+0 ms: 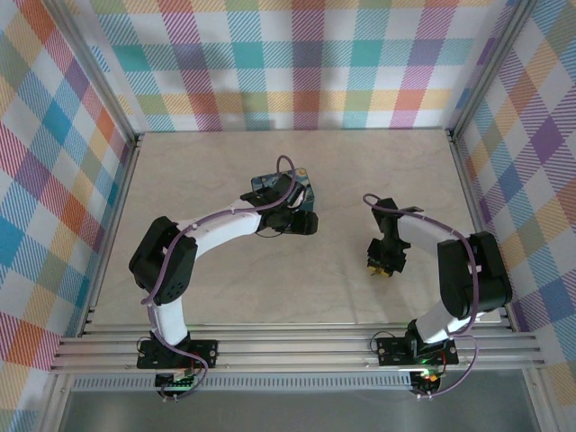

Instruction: Unlock the padlock with the key

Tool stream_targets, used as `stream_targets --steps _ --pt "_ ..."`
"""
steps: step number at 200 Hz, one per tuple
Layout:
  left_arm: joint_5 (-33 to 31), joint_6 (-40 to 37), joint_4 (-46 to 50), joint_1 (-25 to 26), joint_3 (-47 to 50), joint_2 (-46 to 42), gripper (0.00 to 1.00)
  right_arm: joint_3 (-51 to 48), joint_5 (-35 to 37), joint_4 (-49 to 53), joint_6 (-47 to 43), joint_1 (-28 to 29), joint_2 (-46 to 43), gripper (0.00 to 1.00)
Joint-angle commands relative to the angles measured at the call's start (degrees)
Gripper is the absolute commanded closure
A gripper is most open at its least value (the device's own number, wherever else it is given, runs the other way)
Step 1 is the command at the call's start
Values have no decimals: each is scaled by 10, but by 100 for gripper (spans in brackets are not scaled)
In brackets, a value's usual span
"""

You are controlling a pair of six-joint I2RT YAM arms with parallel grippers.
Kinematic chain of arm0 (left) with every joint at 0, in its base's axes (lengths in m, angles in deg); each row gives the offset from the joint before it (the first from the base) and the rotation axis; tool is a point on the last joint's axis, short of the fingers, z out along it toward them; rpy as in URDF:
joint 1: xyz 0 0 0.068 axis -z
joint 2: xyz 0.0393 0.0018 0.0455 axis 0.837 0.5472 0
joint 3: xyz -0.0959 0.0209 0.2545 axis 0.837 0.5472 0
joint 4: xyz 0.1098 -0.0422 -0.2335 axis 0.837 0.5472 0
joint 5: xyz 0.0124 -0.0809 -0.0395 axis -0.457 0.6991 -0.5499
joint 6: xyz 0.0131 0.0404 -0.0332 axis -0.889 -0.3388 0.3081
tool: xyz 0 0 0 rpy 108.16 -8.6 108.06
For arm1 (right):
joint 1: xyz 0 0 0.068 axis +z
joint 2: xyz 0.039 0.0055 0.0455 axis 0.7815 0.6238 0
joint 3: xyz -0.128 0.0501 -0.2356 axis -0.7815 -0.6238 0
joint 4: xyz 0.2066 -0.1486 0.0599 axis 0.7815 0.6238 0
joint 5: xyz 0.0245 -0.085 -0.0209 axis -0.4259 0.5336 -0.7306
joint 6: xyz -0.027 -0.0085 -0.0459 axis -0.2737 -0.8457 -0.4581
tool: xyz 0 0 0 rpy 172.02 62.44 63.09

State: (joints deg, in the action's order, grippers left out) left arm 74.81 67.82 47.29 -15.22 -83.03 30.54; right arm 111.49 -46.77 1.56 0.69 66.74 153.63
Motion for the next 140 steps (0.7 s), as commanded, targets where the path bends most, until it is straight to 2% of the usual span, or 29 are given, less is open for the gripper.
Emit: stream_targets --steps 1,48,87,129,140 --pt "-6 -5 8 8 -5 -3 36 -8 -40 -42 -27 5 0 83" --pt "-10 11 3 -9 21 -30 36 7 -74 -60 -100 5 -28 100" --pt "24 62 -38 -59 82 -88 36 22 -127 -99 -174 11 -82 100" --pt "74 119 -60 -119 126 -157 39 71 -223 -135 -283 28 -129 100" --pt "95 144 -98 -130 140 -174 39 90 -235 -136 -315 40 -133 100"
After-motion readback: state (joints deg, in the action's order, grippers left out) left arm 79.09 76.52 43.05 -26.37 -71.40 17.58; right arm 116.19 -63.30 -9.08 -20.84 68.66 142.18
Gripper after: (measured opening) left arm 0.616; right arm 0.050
